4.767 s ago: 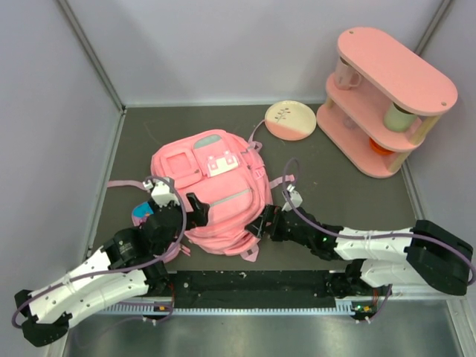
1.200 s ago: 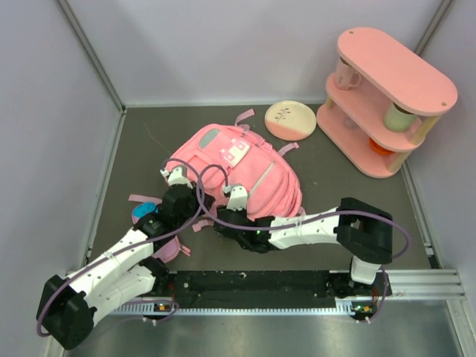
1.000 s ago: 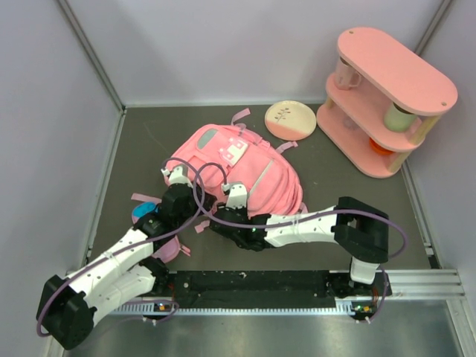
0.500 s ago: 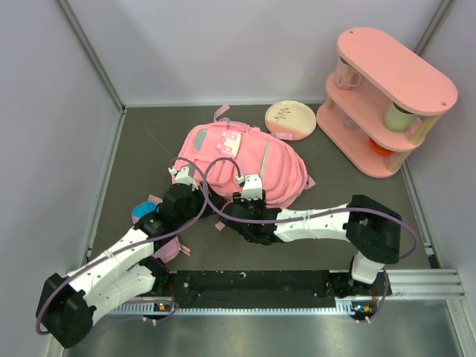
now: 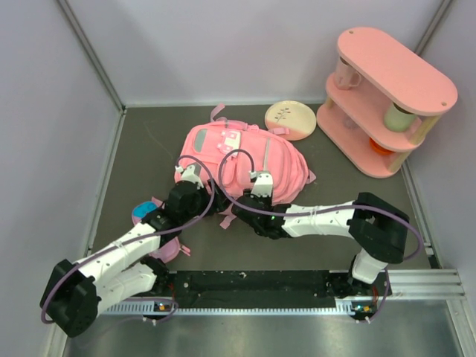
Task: Pack the student bag
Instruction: Zip the student bag at the center of the board.
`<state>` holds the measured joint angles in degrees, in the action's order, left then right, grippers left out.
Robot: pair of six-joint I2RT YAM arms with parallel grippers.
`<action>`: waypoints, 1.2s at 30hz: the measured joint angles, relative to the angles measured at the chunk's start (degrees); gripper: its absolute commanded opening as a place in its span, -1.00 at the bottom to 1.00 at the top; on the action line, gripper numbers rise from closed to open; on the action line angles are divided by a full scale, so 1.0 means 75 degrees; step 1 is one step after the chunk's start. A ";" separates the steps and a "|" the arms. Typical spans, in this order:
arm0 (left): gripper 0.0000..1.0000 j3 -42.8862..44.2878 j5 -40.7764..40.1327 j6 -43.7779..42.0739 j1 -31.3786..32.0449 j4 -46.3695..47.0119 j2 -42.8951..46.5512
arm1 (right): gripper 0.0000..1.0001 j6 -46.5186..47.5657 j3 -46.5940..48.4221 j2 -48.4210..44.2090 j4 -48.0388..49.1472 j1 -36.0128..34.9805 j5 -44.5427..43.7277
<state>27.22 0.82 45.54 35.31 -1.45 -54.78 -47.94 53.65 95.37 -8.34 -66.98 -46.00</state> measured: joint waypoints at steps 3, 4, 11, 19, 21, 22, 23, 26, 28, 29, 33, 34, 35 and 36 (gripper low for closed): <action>0.47 0.0000 -0.0003 0.0000 0.0000 0.0105 -0.0038 | -0.20 -0.0134 -0.0052 0.0000 0.0055 0.0122 0.0224; 0.47 0.0000 -0.0003 0.0000 0.0000 0.0140 -0.0050 | -0.25 -0.0157 -0.0055 0.0000 0.0050 0.0128 0.0251; 0.47 0.0000 0.0003 0.0003 0.0000 0.0201 -0.0137 | -0.50 -0.0157 -0.0050 0.0000 -0.0029 0.0154 0.0420; 0.47 0.0000 0.0000 0.0003 0.0000 0.0201 -0.0137 | -0.40 -0.0181 -0.0038 0.0076 -0.0303 0.0157 0.0527; 0.47 0.0000 0.0000 0.0003 0.0000 0.0201 -0.0137 | -0.37 -0.0187 -0.0038 0.0146 -0.0326 0.0157 0.0574; 0.47 0.0000 0.0000 0.0003 0.0000 0.0201 -0.0137 | -0.37 -0.0187 -0.0035 0.0187 -0.0329 0.0157 0.0595; 0.47 -0.0003 0.0000 0.0003 0.0000 0.0201 -0.0137 | -0.37 -0.0187 -0.0020 0.0227 -0.0341 0.0157 0.0624; 0.46 -0.0003 0.0000 0.0003 0.0000 0.0201 -0.0137 | -0.41 -0.0184 0.0111 0.0391 -0.0449 0.0157 0.0638; 0.46 -0.0003 0.0000 0.0003 0.0000 0.0198 -0.0134 | -0.40 -0.0181 0.0166 0.0475 -0.0498 0.0163 0.0635; 0.46 -0.0003 0.0000 0.0003 0.0000 0.0198 -0.0134 | -0.38 -0.0181 0.0204 0.0519 -0.0533 0.0166 0.0635; 0.45 -0.0003 -0.0006 0.0003 0.0000 0.0195 -0.0131 | -0.24 -0.0189 0.0224 0.0565 -0.0539 0.0172 0.0664; 0.46 -0.0003 -0.0006 0.0003 0.0000 0.0195 -0.0131 | -0.26 -0.0189 0.0230 0.0565 -0.0539 0.0169 0.0691; 0.46 -0.0003 -0.0009 0.0003 0.0000 0.0195 -0.0131 | -0.34 -0.0187 0.0245 0.0565 -0.0545 0.0169 0.0720; 0.46 -0.0003 -0.0009 0.0003 0.0000 0.0195 -0.0131 | -0.58 -0.0187 0.0251 0.0565 -0.0548 0.0169 0.0726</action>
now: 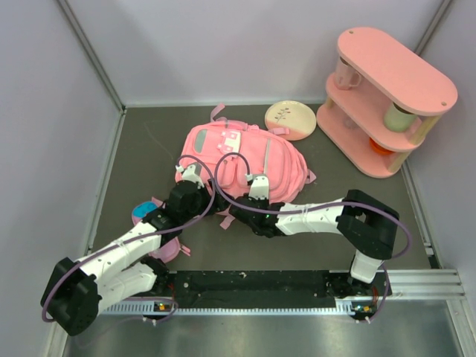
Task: Pack the student bag
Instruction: Zip the student bag at the center of the board.
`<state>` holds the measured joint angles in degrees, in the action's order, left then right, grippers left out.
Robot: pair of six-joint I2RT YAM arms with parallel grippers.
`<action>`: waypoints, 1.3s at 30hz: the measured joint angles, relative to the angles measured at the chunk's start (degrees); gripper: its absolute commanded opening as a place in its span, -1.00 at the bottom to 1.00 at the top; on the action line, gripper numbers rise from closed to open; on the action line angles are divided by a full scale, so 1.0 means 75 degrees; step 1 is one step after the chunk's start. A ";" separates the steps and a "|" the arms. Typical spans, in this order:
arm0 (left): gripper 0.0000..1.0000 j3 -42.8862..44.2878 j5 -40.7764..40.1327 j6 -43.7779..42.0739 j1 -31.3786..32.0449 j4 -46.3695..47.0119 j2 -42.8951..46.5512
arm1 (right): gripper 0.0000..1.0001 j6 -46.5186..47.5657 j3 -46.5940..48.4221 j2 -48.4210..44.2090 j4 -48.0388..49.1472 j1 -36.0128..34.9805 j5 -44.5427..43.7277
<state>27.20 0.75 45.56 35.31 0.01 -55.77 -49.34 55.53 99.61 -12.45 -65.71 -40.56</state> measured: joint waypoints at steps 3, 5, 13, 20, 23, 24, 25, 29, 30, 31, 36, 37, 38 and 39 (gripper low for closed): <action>0.46 -0.0023 -0.0015 0.0000 0.0000 0.0000 0.0009 | -0.87 0.0012 -0.0006 0.0000 -0.0128 0.0015 0.0012; 0.45 -0.0058 -0.0017 0.0000 0.0000 -0.0006 0.0017 | -1.00 0.0000 -0.0006 0.0000 -0.0172 0.0038 0.0029; 0.44 -0.0093 -0.0017 0.0003 0.0000 -0.0006 0.0017 | -0.44 -0.0131 -0.0105 0.0000 -0.0058 0.0038 0.0169; 0.44 -0.0102 -0.0017 0.0000 0.0000 -0.0009 0.0017 | -0.55 -0.0356 -0.0254 -0.0012 0.0154 0.0038 0.0347; 0.44 -0.0105 -0.0017 0.0003 0.0000 -0.0006 0.0017 | -0.83 -0.0452 -0.0326 -0.0023 0.0201 0.0041 0.0393; 0.44 -0.0105 -0.0017 0.0003 0.0000 -0.0009 0.0017 | -0.87 -0.0478 -0.0358 -0.0023 0.0227 0.0050 0.0393; 0.44 -0.0105 -0.0017 0.0003 0.0000 -0.0009 0.0017 | -0.88 -0.0507 -0.0370 -0.0023 0.0227 0.0058 0.0399; 0.44 -0.0108 -0.0017 0.0003 0.0000 -0.0009 0.0017 | -0.58 -0.0641 -0.0478 -0.0079 0.0321 0.0093 0.0481; 0.44 -0.0114 -0.0017 0.0003 0.0000 -0.0006 0.0017 | -0.55 -0.0664 -0.0525 -0.0111 0.0364 0.0096 0.0513; 0.44 -0.0117 -0.0017 0.0000 0.0000 -0.0012 0.0017 | -0.54 -0.0711 -0.0568 -0.0134 0.0417 0.0102 0.0551; 0.44 -0.0117 -0.0017 0.0003 0.0000 -0.0015 0.0017 | -0.54 -0.0714 -0.0726 -0.0204 0.0662 0.0111 0.0717; 0.44 -0.0117 -0.0017 0.0000 0.0000 -0.0015 0.0017 | -0.54 -0.0702 -0.0755 -0.0216 0.0699 0.0114 0.0734; 0.44 -0.0117 -0.0017 0.0003 0.0000 -0.0015 0.0017 | -0.62 -0.0685 -0.0761 -0.0216 0.0711 0.0119 0.0752; 0.44 -0.0119 -0.0017 0.0000 0.0000 -0.0015 0.0017 | -0.67 -0.0653 -0.0761 -0.0216 0.0720 0.0122 0.0764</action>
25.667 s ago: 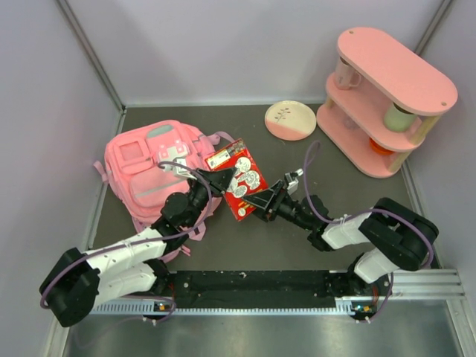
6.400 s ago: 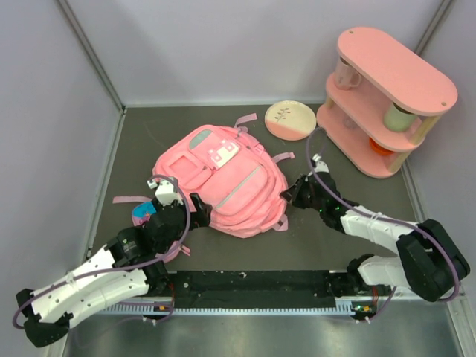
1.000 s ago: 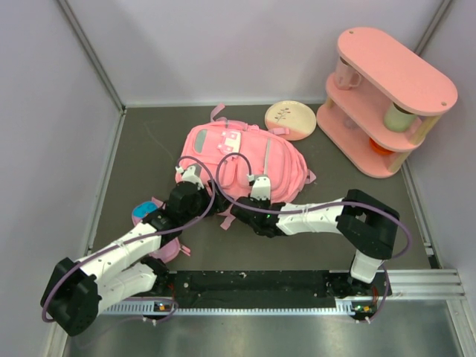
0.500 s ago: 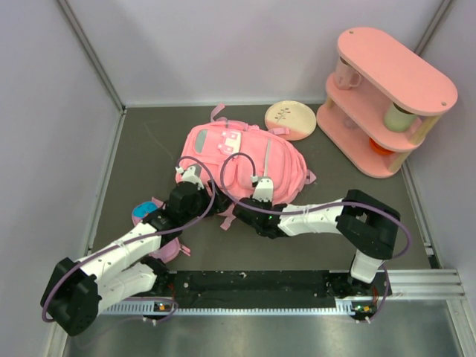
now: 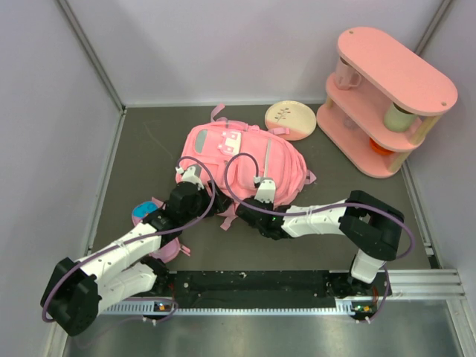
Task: Pack the student bag
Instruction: Zip the student bag at the center of the board.
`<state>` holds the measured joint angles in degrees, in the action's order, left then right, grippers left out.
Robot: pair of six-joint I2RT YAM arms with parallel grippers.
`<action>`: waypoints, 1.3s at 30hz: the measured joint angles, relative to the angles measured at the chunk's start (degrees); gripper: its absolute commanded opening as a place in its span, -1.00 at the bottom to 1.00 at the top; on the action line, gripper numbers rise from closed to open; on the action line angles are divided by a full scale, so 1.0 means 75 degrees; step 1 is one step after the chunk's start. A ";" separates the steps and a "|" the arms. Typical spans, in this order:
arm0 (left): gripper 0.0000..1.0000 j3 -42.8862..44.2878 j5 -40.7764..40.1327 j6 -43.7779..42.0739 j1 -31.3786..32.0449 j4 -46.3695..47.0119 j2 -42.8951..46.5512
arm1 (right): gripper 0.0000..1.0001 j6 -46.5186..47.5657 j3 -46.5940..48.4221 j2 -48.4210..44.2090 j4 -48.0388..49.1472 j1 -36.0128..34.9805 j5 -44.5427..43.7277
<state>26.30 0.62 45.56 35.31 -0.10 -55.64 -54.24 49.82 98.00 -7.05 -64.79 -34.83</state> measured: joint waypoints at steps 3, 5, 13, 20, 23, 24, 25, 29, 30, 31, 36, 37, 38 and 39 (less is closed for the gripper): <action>0.44 0.0000 0.0000 0.0000 0.0000 -0.0003 0.0000 | -0.84 0.0119 0.0000 0.0000 -0.0032 0.0009 0.0064; 0.44 0.0000 0.0000 0.0000 0.0000 -0.0003 0.0000 | -1.00 0.0216 0.0000 0.0000 -0.0055 0.0012 0.0105; 0.44 0.0000 -0.0020 -0.0003 0.0000 -0.0015 0.0000 | -0.58 0.0289 -0.0047 -0.0061 -0.0087 0.0012 0.0364; 0.44 -0.0003 -0.0157 -0.0006 0.0000 -0.0017 0.0000 | -0.66 0.0420 -0.0490 -0.0475 0.0114 0.0006 0.0836; 0.44 -0.0017 -0.0189 -0.0006 0.0000 -0.0017 0.0000 | -0.63 0.0522 -0.0487 -0.0443 0.0213 0.0020 0.0877; 0.45 -0.0023 -0.0204 -0.0006 0.0000 -0.0017 0.0000 | -0.57 0.0562 -0.0487 -0.0428 0.0233 0.0044 0.0883; 0.45 -0.0023 -0.0207 -0.0006 0.0000 -0.0026 0.0000 | -0.50 0.0580 -0.0478 -0.0411 0.0268 0.0070 0.0906; 0.46 -0.0029 -0.0224 -0.0006 0.0000 -0.0055 0.0023 | -0.14 0.0807 -0.0487 -0.0411 0.0600 0.0347 0.1355; 0.46 -0.0038 -0.0236 -0.0006 0.0000 -0.0055 0.0055 | -0.13 0.0839 -0.0498 -0.0420 0.0676 0.0408 0.1466; 0.46 -0.0052 -0.0248 -0.0006 0.0000 -0.0050 0.0087 | -0.13 0.0970 -0.0539 -0.0466 0.0810 0.0475 0.1664; 0.45 -0.0125 -0.0274 -0.0003 0.0000 -0.0044 0.0119 | -0.48 0.1142 -0.0769 -0.0679 0.0947 0.0632 0.2130; 0.45 -0.0137 -0.0271 -0.0003 0.0000 -0.0044 0.0119 | -0.56 0.1145 -0.0790 -0.0682 0.0979 0.0688 0.2215; 0.45 -0.0143 -0.0268 0.0000 0.0000 -0.0044 0.0119 | -0.60 0.1154 -0.0790 -0.0682 0.0970 0.0758 0.2299; 0.45 -0.0152 -0.0268 -0.0003 0.0000 -0.0041 0.0119 | -0.65 0.1139 -0.0796 -0.0679 0.0965 0.0833 0.2401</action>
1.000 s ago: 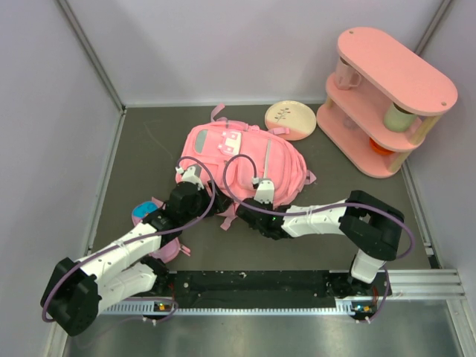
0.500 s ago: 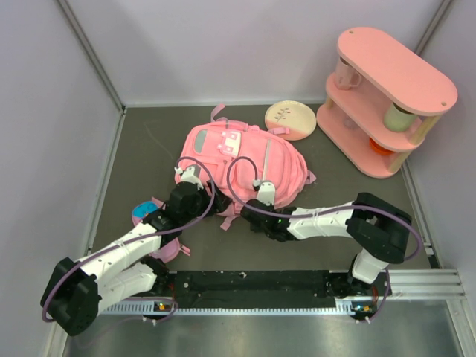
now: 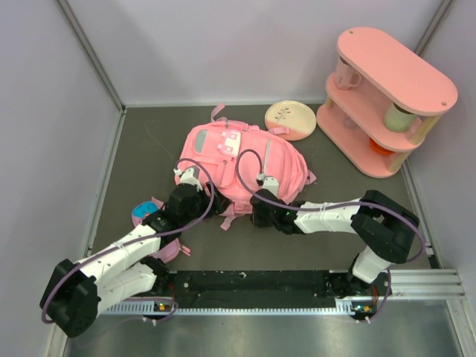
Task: Pack the student bag
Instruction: Zip the student bag at the center of the board.
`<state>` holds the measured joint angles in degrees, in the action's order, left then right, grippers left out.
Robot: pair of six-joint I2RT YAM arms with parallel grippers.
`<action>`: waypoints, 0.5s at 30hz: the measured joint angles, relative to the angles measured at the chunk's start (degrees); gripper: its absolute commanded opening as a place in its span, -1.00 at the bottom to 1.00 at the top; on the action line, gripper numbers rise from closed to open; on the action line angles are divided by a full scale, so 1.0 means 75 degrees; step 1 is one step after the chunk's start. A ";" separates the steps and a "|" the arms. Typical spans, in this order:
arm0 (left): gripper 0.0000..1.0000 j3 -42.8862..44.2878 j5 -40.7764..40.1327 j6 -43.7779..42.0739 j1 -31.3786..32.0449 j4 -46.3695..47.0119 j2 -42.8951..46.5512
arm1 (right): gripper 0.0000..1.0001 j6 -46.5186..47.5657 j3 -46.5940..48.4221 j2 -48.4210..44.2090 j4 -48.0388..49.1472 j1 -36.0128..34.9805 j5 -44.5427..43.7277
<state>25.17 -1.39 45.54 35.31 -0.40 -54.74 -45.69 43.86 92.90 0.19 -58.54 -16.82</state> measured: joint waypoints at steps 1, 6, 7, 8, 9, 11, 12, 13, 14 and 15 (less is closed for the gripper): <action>0.45 -0.0003 0.0000 0.0000 0.0000 -0.0003 -0.0006 | -0.66 0.0000 -0.0003 0.0000 -0.0006 0.0055 0.0070; 0.46 -0.0009 0.0000 0.0000 0.0000 0.0000 -0.0006 | -0.09 -0.0023 -0.0006 0.0003 0.0038 0.0160 0.0283; 0.45 -0.0012 0.0000 0.0000 0.0000 0.0003 -0.0006 | -0.02 0.0003 0.0006 0.0006 0.0058 0.0157 0.0318; 0.45 -0.0015 0.0000 0.0003 0.0000 0.0000 -0.0006 | 0.01 0.0035 0.0026 0.0003 0.0076 0.0154 0.0353; 0.45 -0.0017 0.0000 0.0000 0.0000 0.0000 -0.0006 | 0.06 0.0096 0.0058 -0.0003 0.0067 0.0146 0.0364; 0.45 -0.0017 0.0003 0.0000 0.0000 0.0003 -0.0012 | 0.15 0.0227 0.0154 -0.0003 -0.0093 0.0119 0.0329; 0.45 -0.0017 0.0000 0.0000 0.0000 0.0003 -0.0020 | 0.17 0.0309 0.0227 -0.0003 -0.0280 0.0105 0.0227; 0.45 -0.0017 0.0003 0.0000 0.0000 0.0003 -0.0023 | 0.17 0.0385 0.0321 0.0006 -0.0481 0.0076 0.0087; 0.45 -0.0017 0.0003 0.0000 0.0000 0.0000 -0.0023 | 0.17 0.0490 0.0431 0.0035 -0.0740 0.0052 -0.0044; 0.45 -0.0017 0.0003 0.0000 0.0000 0.0006 -0.0023 | 0.16 0.0560 0.0530 0.0070 -0.0944 0.0017 -0.0184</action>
<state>25.04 -1.37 45.54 35.31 -0.36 -54.92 -41.50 47.83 93.43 -6.90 -58.41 -18.20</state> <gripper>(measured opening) 0.727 0.581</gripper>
